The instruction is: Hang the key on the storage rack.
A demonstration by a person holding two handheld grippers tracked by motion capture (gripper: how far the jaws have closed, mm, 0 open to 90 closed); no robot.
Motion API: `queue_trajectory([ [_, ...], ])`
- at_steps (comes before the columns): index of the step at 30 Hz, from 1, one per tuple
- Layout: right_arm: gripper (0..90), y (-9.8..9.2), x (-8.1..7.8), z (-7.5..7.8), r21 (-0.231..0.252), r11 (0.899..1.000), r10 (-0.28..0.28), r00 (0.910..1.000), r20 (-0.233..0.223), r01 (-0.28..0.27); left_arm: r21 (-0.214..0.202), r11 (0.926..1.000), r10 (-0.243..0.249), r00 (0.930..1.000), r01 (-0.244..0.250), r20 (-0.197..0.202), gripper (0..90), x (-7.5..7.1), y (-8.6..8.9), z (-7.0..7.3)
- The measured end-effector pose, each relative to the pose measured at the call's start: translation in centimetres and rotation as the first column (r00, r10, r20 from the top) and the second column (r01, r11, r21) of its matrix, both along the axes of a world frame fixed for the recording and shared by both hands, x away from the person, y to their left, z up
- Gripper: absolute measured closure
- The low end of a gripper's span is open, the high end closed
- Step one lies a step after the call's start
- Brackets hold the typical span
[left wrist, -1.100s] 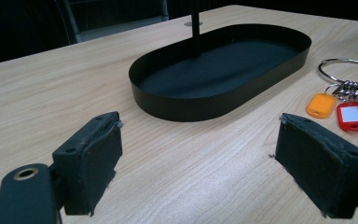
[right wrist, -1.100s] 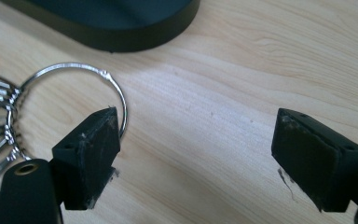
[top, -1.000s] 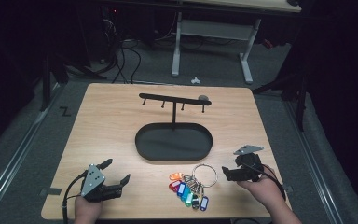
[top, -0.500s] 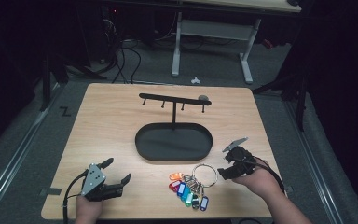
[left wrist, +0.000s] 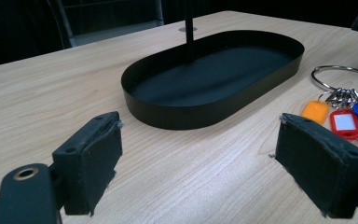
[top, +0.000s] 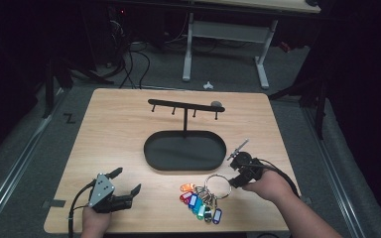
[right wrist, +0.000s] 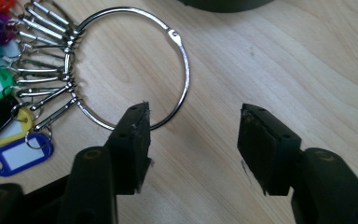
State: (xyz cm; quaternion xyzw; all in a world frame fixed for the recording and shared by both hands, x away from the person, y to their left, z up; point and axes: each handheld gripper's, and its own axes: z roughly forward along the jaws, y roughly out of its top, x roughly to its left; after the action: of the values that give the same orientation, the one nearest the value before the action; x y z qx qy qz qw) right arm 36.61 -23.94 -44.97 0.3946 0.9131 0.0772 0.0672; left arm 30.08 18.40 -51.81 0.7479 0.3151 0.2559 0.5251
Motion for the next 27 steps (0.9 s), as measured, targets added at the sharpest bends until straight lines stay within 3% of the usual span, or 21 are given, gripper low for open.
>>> queue_trajectory([
  [3,50.6,0.9,1.1,-0.5,-0.029,0.999,0.023,0.9989,-0.041,-0.024,-0.01,0.9999,0.004,1.0,-0.004,0.001,15.0,0.1,0.1,0.0],
  [7,56.6,1.8,1.7,-0.9,-0.055,0.996,0.064,0.9964,-0.056,-0.067,-0.01,0.9999,-0.002,1.0,0.002,0.003,15.0,0.0,0.0,0.1],
  [17,66.3,3.2,4.1,-2.8,-0.089,0.992,0.069,0.9846,-0.161,-0.084,-0.008,1.0,0.0,1.0,0.0,0.008,15.0,-0.2,0.4,0.2],
  [23,66.9,3.6,4.6,-3.7,-0.098,0.99,0.079,0.9815,-0.174,-0.097,-0.015,0.9999,0.008,0.9998,-0.008,0.017,15.0,-0.7,1.1,0.3],
  [27,71.8,4.1,4.8,-3.9,-0.098,0.986,0.117,0.9761,-0.183,-0.136,-0.013,0.9997,0.023,0.9995,-0.022,0.021,15.0,-1.0,1.6,0.3],
])
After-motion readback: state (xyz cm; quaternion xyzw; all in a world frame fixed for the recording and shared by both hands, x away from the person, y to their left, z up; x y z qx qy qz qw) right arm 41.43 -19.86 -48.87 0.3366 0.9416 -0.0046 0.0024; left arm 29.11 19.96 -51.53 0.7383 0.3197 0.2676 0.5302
